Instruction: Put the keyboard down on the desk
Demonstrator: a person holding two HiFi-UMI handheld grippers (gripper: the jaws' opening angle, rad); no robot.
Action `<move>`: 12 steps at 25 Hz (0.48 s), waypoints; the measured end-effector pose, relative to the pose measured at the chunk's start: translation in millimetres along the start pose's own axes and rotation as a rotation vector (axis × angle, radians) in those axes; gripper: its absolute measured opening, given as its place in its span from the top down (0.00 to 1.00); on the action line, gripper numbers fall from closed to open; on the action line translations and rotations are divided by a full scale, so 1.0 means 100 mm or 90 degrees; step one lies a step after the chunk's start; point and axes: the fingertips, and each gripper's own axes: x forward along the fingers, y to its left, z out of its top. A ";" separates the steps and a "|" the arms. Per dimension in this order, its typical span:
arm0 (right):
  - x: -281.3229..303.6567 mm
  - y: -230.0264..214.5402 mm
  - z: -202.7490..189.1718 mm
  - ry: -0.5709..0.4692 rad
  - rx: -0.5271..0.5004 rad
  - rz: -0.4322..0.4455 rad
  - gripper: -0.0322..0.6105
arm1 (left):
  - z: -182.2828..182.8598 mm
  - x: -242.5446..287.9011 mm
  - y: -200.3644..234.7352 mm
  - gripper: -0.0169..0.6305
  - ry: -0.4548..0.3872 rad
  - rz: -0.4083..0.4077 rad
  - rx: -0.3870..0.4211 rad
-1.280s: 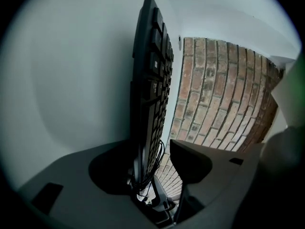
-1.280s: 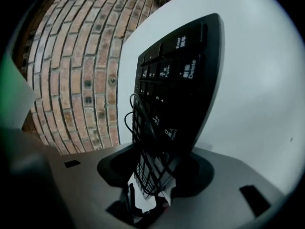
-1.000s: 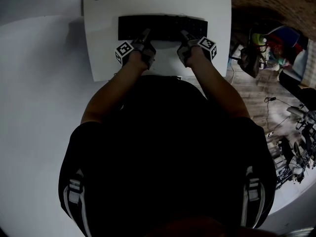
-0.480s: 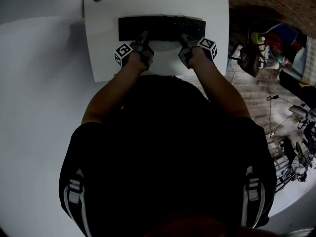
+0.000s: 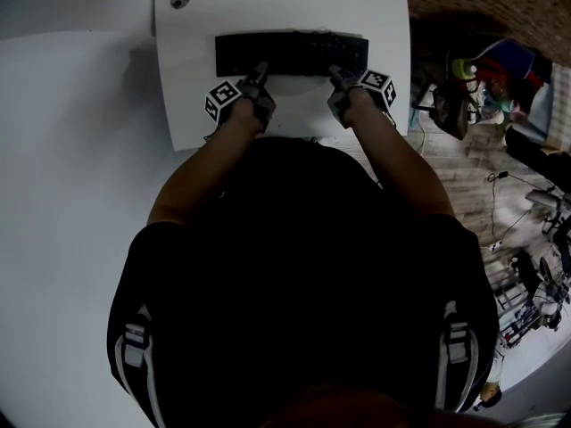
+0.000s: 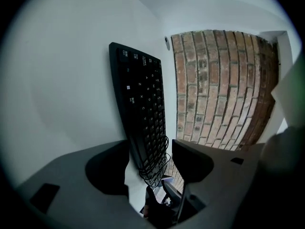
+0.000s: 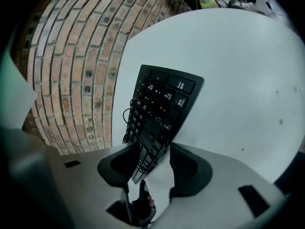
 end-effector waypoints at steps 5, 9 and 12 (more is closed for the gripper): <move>-0.09 0.07 -0.02 0.002 -0.060 -0.016 0.64 | 0.00 -0.12 -0.06 0.55 0.001 0.003 0.057; -0.19 0.14 -0.05 -0.005 -0.103 -0.020 0.66 | 0.02 -0.21 -0.25 0.55 -0.005 -0.012 0.147; -0.29 0.18 -0.01 -0.018 -0.133 -0.016 0.67 | -0.01 -0.24 -0.40 0.55 -0.006 -0.026 0.191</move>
